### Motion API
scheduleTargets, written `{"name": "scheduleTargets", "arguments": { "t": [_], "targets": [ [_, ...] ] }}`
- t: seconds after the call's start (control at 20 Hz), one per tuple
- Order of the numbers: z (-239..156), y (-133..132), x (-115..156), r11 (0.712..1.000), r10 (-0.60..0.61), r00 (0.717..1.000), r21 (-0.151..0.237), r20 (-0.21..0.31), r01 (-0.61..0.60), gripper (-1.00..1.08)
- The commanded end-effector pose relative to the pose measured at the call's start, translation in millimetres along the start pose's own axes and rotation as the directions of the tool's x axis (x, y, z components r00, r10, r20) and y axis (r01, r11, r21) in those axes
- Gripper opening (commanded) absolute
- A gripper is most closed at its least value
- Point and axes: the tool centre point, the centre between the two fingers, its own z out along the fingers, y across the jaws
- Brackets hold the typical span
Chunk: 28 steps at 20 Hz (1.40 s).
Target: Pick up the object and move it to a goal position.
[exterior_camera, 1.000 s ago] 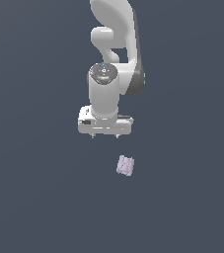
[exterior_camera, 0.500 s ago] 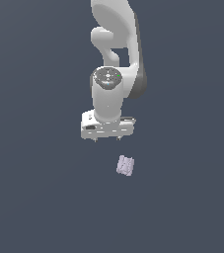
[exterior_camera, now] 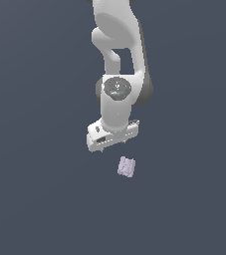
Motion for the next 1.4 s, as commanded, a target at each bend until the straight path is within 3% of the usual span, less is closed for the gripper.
{"name": "scheduleTargets", "arguments": {
  "t": [0.0,0.25,0.5,0.95,1.35],
  "targets": [
    [4,-3,7,0.997,-0.081,0.997,0.0,-0.001,0.081,1.0],
    [12,-10,21,0.972,-0.236,0.972,0.001,-0.004,0.236,1.0],
    [19,-17,34,0.924,-0.383,0.924,0.002,-0.01,0.383,1.0],
    [32,-29,56,0.788,-0.615,0.788,0.0,-0.024,0.615,1.0],
    [40,-36,69,0.682,-0.731,0.681,-0.005,-0.036,0.732,1.0]
  ]
}}
